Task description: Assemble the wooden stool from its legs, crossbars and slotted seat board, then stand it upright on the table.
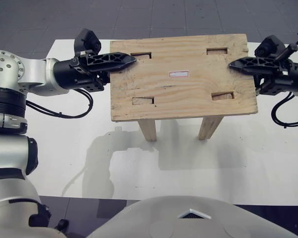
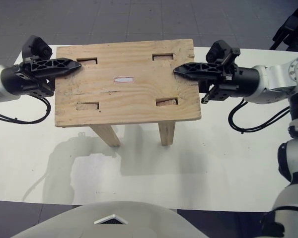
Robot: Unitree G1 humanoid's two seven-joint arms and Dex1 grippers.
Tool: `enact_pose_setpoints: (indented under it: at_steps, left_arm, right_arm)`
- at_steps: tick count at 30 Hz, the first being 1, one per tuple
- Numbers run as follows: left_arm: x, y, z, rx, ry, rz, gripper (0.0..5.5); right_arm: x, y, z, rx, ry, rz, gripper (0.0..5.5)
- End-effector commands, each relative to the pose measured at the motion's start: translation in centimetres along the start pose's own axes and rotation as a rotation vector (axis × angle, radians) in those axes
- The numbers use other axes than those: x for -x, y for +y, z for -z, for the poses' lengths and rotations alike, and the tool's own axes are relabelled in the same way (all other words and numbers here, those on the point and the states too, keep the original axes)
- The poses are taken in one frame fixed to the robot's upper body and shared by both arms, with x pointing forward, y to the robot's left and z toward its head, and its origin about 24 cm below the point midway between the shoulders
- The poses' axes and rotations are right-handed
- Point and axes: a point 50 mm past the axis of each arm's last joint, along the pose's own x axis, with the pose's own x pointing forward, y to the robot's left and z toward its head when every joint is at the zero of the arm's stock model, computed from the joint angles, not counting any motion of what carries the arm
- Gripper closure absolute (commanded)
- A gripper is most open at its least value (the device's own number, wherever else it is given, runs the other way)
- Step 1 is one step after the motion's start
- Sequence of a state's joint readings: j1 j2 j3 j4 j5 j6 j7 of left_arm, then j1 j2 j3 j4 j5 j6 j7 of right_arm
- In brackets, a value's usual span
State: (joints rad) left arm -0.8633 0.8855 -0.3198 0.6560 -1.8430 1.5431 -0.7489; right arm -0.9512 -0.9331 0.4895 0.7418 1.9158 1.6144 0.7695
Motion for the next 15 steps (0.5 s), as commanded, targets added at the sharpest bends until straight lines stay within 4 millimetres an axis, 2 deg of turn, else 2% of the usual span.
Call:
enact_pose_setpoints:
  at_steps: [1, 8, 9, 12, 15]
  left_arm:
    - [-2.4, 4.0, 1.2, 0.203, 0.068, 0.077, 4.18]
    - [-2.7, 4.3, -0.2, 0.215, 0.021, 0.061, 4.18]
    - [-2.6, 4.3, -0.3, 0.214, 0.02, 0.06, 3.7]
    - [-2.5, 4.3, -0.3, 0.196, 0.029, 0.054, 3.21]
    - [-1.7, 4.4, -0.2, 0.192, 0.018, 0.052, 2.59]
  right_arm:
    - [-0.4, -4.9, 0.3, -0.148, -0.021, 0.144, 4.21]
    - [-0.6, -5.1, -0.1, -0.152, -0.031, 0.143, 4.21]
    - [-0.6, -5.0, -0.1, -0.15, -0.031, 0.144, 3.77]
    - [-0.5, -4.8, -0.2, -0.142, -0.031, 0.14, 3.27]
    - [-0.1, -4.8, -0.1, -0.136, -0.038, 0.146, 2.53]
